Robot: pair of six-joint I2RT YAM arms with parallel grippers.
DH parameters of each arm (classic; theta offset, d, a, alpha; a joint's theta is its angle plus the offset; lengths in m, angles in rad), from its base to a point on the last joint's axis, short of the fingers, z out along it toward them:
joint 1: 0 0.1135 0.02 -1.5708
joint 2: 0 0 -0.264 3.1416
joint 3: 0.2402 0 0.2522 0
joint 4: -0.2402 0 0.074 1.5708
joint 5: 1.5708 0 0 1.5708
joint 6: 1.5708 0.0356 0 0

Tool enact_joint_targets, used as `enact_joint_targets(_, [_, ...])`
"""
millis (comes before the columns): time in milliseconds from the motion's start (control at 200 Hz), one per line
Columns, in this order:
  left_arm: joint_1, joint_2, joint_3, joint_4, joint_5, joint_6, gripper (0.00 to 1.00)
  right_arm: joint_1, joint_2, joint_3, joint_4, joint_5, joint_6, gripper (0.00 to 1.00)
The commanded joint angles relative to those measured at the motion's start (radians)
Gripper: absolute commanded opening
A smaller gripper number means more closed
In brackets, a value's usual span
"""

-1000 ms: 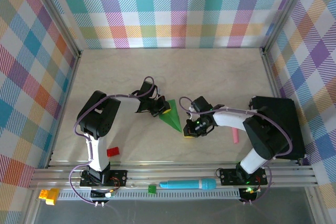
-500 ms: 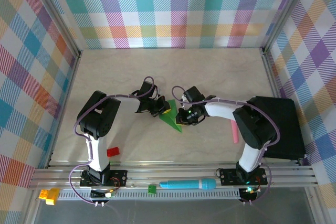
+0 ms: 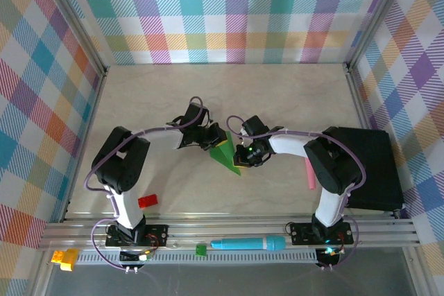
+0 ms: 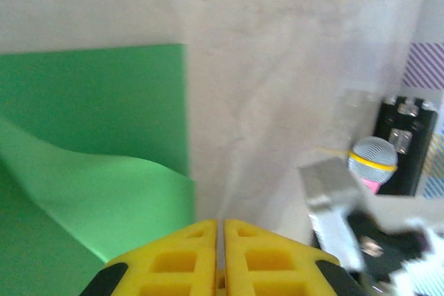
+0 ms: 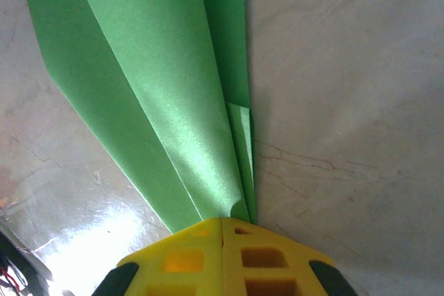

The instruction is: Fold a paper plane with a square sheet of paper (pick it up from the middle)

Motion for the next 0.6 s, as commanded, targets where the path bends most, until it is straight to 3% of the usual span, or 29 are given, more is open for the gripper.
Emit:
enact_joint_targets(0, [-0.028,-0.005,-0.042,-0.009,0.001,0.021,0.1,0.0,0.042,-0.02,-0.085,0.074,-0.021,0.05])
enact_joint_targets(300, [-0.044,0.081,-0.051,0.017,0.009,0.04,0.11,0.0,0.052,-0.017,-0.106,0.073,-0.022,0.05])
enact_joint_targets(595, [-0.013,0.118,-0.018,-0.052,-0.084,0.074,0.12,0.0,0.093,-0.041,-0.167,0.133,-0.042,0.05])
